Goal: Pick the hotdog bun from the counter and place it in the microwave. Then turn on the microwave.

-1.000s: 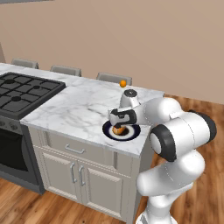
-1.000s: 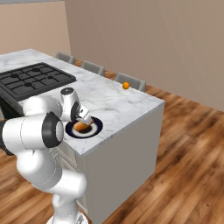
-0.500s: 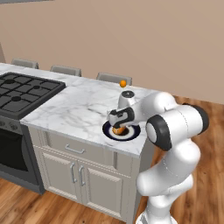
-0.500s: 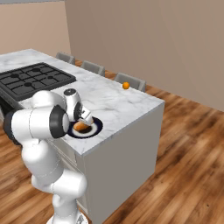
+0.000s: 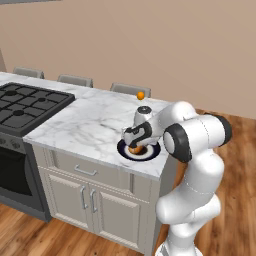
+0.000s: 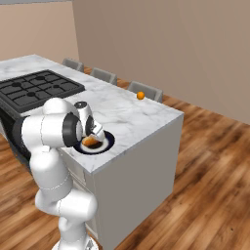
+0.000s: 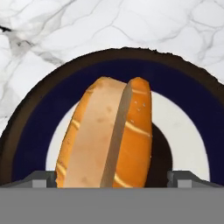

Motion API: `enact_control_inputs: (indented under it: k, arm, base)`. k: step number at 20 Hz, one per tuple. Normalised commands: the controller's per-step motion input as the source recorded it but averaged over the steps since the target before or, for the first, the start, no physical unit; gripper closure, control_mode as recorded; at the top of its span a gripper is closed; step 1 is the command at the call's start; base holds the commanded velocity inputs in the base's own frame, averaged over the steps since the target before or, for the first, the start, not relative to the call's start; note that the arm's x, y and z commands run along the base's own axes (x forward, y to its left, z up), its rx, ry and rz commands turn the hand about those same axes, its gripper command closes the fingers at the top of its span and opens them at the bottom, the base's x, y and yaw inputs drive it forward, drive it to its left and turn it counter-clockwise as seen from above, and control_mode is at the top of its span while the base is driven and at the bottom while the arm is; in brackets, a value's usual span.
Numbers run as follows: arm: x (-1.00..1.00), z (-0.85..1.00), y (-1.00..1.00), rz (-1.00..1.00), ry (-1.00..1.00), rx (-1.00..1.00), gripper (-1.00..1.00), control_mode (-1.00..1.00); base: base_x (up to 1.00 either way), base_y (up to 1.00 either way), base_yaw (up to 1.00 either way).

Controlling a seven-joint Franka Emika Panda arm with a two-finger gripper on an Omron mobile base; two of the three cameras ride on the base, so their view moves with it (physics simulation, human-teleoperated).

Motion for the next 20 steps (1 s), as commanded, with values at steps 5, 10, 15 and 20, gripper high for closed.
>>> enact_control_inputs:
  k: [5, 10, 15, 20]
  arm:
    - [0.15, -0.2, 0.0, 0.0, 0.02, 0.0, -1.0, -1.0]
    - [0.14, -0.19, 0.0, 0.0, 0.02, 0.0, -1.0, -1.0]
    - [0.03, -0.2, 0.0, -0.02, 0.04, 0.0, -1.0, -1.0]
    - [0.0, -0.23, 0.0, -0.03, 0.06, 0.01, 1.0, -1.0]
  base:
    - [0.0, 0.0, 0.0]
    - [0.0, 0.0, 0.0]
    - [0.0, 0.0, 0.0]
    - [0.0, 0.0, 0.0]
